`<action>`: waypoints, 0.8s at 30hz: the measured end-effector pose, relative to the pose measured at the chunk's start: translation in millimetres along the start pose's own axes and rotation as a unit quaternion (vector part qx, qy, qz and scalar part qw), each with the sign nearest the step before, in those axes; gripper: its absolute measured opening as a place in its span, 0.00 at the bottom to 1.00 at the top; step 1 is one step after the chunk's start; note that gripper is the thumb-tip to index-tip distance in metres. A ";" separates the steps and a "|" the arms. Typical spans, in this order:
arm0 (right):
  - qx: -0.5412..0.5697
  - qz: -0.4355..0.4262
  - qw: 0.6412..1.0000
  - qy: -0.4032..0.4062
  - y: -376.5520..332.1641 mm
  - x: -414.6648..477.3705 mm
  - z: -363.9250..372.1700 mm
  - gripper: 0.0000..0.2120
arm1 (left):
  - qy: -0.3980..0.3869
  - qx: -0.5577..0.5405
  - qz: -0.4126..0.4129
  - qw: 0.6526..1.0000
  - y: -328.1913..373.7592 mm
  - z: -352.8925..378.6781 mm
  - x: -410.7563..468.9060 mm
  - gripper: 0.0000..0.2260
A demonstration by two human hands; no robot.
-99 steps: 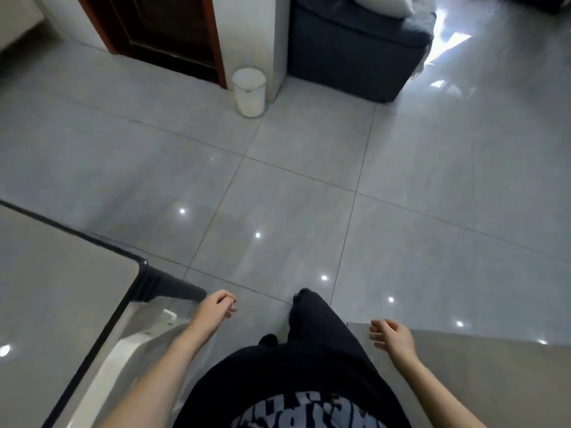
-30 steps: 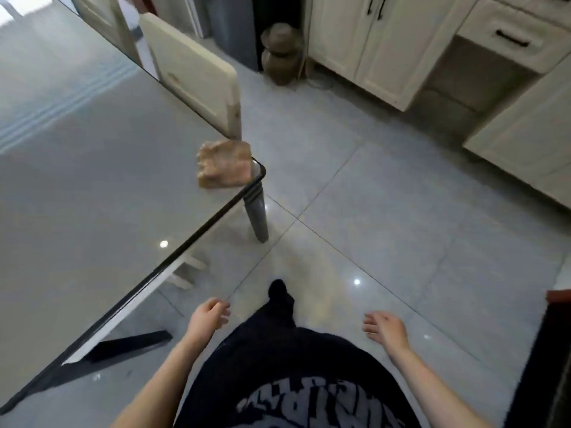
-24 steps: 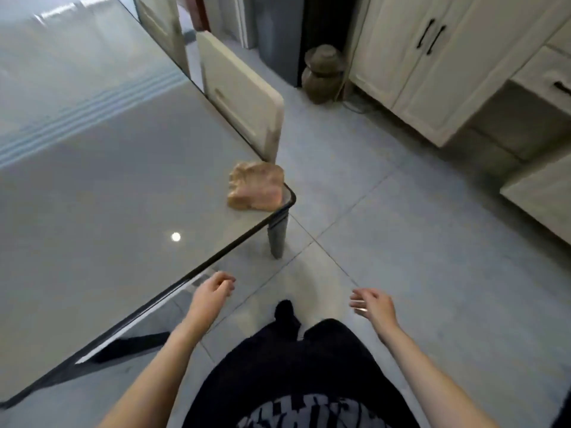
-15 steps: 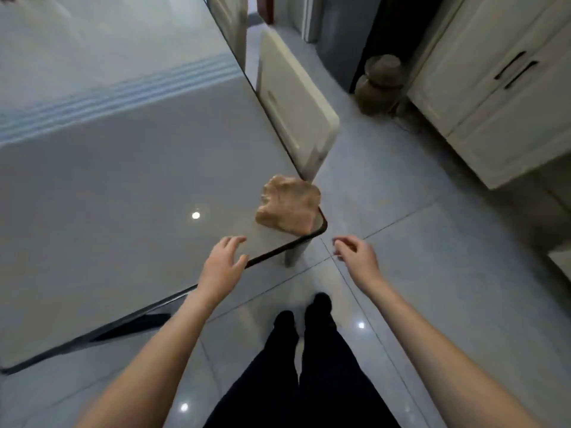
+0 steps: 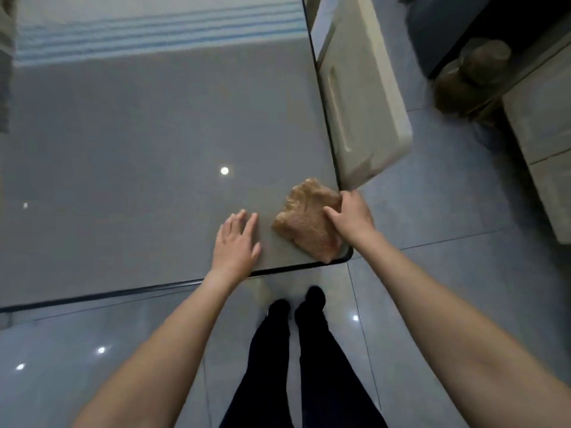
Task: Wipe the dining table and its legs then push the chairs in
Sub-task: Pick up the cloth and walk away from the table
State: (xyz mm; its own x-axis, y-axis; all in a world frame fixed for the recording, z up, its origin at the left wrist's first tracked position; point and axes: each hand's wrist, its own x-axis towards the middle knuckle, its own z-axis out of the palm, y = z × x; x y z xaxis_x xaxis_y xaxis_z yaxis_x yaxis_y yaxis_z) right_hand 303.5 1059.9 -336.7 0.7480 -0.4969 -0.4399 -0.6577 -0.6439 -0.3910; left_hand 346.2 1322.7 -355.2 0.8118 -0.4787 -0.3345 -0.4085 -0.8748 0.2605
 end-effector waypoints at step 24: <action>0.500 0.184 0.829 0.173 86.6 -237.0 -18.7 0.05 | -0.117 -0.237 0.027 0.964 16.1 -16.1 -94.3 0.06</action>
State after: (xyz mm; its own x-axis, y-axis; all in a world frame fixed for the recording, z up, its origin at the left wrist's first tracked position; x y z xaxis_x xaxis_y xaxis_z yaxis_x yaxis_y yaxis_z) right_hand 71.0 1111.0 -251.1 0.3472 -0.8015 -0.4869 -0.4627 0.3052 -0.8323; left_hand 269.8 1354.9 -304.9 0.6556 -0.5753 -0.4892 -0.1667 -0.7421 0.6492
